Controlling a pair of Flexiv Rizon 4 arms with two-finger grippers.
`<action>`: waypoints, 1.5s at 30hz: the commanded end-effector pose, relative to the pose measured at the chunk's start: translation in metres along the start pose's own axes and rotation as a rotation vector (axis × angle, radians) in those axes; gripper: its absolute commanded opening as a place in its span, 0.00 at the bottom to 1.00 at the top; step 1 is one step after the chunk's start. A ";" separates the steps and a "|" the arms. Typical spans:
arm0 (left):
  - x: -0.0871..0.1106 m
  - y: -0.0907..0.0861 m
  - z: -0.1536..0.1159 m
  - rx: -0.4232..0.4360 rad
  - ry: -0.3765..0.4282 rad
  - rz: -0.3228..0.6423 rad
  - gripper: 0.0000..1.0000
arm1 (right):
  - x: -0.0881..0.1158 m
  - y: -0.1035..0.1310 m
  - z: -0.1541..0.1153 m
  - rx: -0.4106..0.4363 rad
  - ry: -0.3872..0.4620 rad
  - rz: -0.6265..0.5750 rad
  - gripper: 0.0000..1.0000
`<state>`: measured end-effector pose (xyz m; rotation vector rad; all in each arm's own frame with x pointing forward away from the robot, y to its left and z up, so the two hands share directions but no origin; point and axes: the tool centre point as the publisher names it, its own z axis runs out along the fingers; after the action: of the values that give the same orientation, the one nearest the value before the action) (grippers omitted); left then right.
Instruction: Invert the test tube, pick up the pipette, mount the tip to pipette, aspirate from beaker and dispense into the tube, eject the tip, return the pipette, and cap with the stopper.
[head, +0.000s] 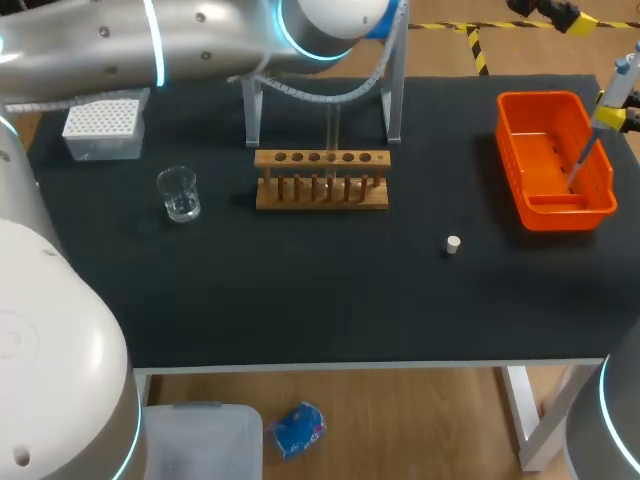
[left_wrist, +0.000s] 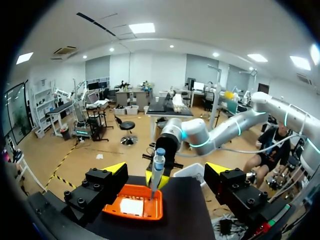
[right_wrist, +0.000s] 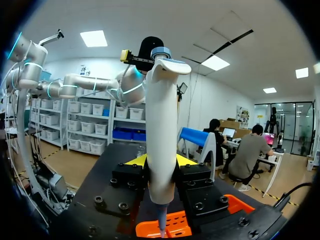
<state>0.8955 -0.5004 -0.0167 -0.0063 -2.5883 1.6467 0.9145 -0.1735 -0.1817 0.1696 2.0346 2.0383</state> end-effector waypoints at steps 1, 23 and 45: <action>-0.011 -0.003 0.027 0.009 0.018 0.005 1.00 | 0.000 0.000 -0.001 0.001 0.003 -0.001 0.00; -0.015 0.001 0.045 0.038 0.048 0.012 0.00 | 0.000 0.000 -0.001 0.001 0.003 -0.001 0.00; -0.013 0.007 0.068 0.065 0.066 0.013 0.00 | 0.000 0.000 -0.001 0.001 0.003 -0.001 0.00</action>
<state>0.9016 -0.5553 -0.0479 -0.0673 -2.5082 1.6860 0.9145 -0.1735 -0.1817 0.1696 2.0347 2.0382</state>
